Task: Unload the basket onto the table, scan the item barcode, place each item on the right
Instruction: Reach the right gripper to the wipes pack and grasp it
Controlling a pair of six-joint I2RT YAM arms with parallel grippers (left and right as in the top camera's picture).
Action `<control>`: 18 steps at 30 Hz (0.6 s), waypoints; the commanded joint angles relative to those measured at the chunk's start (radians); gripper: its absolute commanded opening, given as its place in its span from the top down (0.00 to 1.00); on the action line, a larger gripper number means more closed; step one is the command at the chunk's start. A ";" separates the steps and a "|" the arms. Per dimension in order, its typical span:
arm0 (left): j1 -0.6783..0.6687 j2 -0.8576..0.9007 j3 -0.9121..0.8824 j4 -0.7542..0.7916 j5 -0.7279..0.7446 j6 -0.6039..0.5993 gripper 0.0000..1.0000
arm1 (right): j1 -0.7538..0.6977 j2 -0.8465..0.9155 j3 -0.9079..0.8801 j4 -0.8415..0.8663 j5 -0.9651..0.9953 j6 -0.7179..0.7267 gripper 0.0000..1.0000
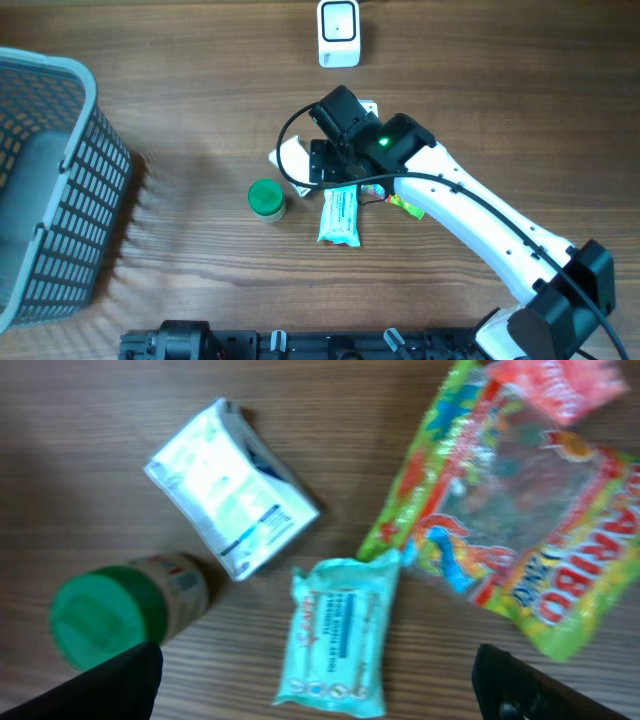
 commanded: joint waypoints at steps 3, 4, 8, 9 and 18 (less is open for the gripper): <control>-0.005 -0.001 -0.005 0.001 -0.016 0.024 0.00 | 0.000 0.008 0.011 0.056 -0.066 0.038 0.00; -0.002 -0.001 -0.005 0.000 -0.016 0.024 0.00 | 0.007 0.010 0.011 0.043 -0.052 0.060 0.00; 0.000 -0.001 -0.005 0.000 -0.019 0.024 0.00 | 0.050 0.054 0.010 -0.054 0.076 0.187 0.01; 0.000 -0.001 -0.005 0.000 -0.019 0.024 0.00 | 0.059 0.082 0.010 -0.066 0.078 0.203 0.01; 0.000 -0.001 -0.005 0.000 -0.019 0.024 0.00 | 0.146 0.360 0.010 -0.094 0.135 0.317 0.06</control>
